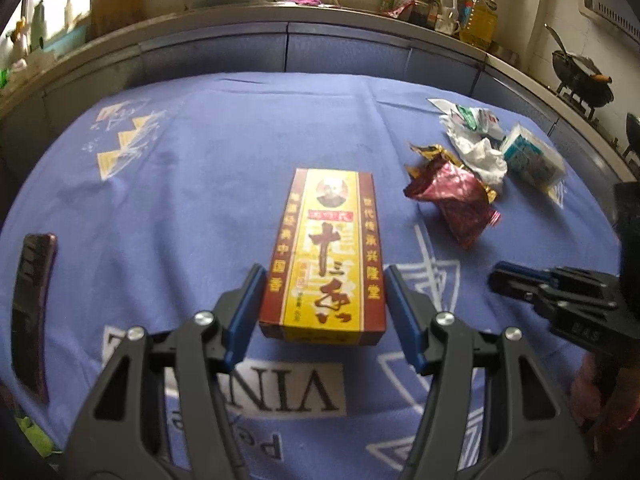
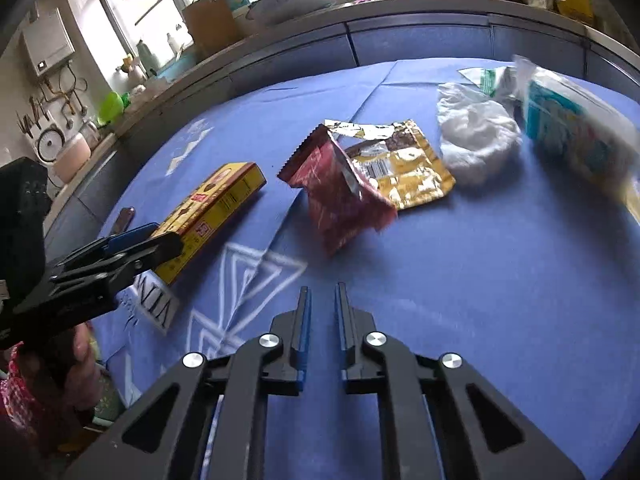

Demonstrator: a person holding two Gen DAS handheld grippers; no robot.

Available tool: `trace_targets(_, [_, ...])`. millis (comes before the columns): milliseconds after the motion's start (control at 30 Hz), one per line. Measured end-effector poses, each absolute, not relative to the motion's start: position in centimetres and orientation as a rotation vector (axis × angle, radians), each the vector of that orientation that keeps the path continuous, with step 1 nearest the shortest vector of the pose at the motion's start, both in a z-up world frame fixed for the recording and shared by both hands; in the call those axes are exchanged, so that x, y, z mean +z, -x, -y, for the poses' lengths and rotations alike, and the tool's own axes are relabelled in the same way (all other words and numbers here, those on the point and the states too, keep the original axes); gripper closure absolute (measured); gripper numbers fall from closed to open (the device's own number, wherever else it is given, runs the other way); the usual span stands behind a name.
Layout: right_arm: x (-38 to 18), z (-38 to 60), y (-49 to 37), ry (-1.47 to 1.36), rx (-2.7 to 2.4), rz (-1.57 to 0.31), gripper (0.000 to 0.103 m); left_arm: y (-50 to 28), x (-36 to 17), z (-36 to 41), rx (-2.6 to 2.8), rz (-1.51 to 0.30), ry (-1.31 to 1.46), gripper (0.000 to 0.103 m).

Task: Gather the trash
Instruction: 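Grasp the yellow medicine box with the left gripper while the right grasps the red wrapper, then carry the box and red wrapper to the beige wastebasket and release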

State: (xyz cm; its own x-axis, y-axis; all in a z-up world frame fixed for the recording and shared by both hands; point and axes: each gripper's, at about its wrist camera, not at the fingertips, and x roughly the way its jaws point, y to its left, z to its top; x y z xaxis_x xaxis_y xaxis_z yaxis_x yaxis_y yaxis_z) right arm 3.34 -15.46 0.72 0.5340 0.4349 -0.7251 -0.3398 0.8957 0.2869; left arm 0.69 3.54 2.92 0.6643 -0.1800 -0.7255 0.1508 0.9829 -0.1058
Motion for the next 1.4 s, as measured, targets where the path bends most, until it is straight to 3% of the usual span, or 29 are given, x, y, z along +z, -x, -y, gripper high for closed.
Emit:
trace_targets(67, [1.1, 16.5, -3.3, -0.145, 0.449, -0.869, 0.091, -0.7, 2.8, -3.4, -0.161, -0.822, 0.025, 0.042])
trace_targets(133, [1.2, 17.7, -4.0, -0.214, 0.469, -0.874, 0.083, -1.1, 2.8, -3.4, -0.154, -0.829, 0.042, 0.037])
trace_targets(167, [1.2, 18.5, -4.6, -0.279, 0.48, -0.886, 0.067, -1.3, 2.8, -3.5, -0.152, -0.824, 0.047, 0.035])
trace_targets(200, [1.1, 19.0, -5.1, -0.333, 0.487, -0.894, 0.042, -1.4, 3.0, -3.5, -0.149, -0.816, 0.051, 0.033])
trace_targets(267, [1.3, 19.5, -5.6, -0.371, 0.478, -0.88, 0.024, -1.7, 3.2, -3.3, -0.141, -0.798, 0.043, 0.03])
trace_targets(300, [1.5, 19.6, -5.8, -0.368, 0.46, -0.863, 0.024, -1.9, 3.2, -3.1, -0.139, -0.794, 0.037, 0.03])
trace_targets(467, [2.2, 18.3, -7.2, -0.303, 0.466, -0.852, 0.024, -2.6, 2.8, -2.8, -0.122, -0.793, -0.009, 0.03])
trace_targets(533, [2.2, 17.5, -7.4, -0.261, 0.472, -0.847, 0.031, -2.6, 2.5, -2.8, -0.114, -0.802, -0.023, 0.03])
trace_targets(633, [1.8, 15.9, -8.6, -0.203, 0.496, -0.87, 0.059, -2.5, 1.9, -3.2, -0.106, -0.827, -0.018, 0.032])
trace_targets(667, [1.5, 15.4, -8.8, -0.198, 0.518, -0.891, 0.076, -2.5, 1.8, -3.3, -0.11, -0.835, -0.01, 0.041])
trace_targets(767, [1.2, 15.1, -7.7, -0.206, 0.566, -0.902, 0.089, -1.9, 1.6, -3.3, -0.11, -0.843, -0.013, 0.044])
trace_targets(1033, [2.1, 20.5, -0.1, -0.31, 0.552, -0.853, 0.09, 2.4, 4.2, 1.0, -0.343, -0.782, -0.036, 0.045])
trace_targets(1400, [1.8, 36.9, 8.9, -0.538, 0.161, -0.717, 0.09, 4.3, 5.0, 17.7, -0.755, -0.77, -0.238, 0.045])
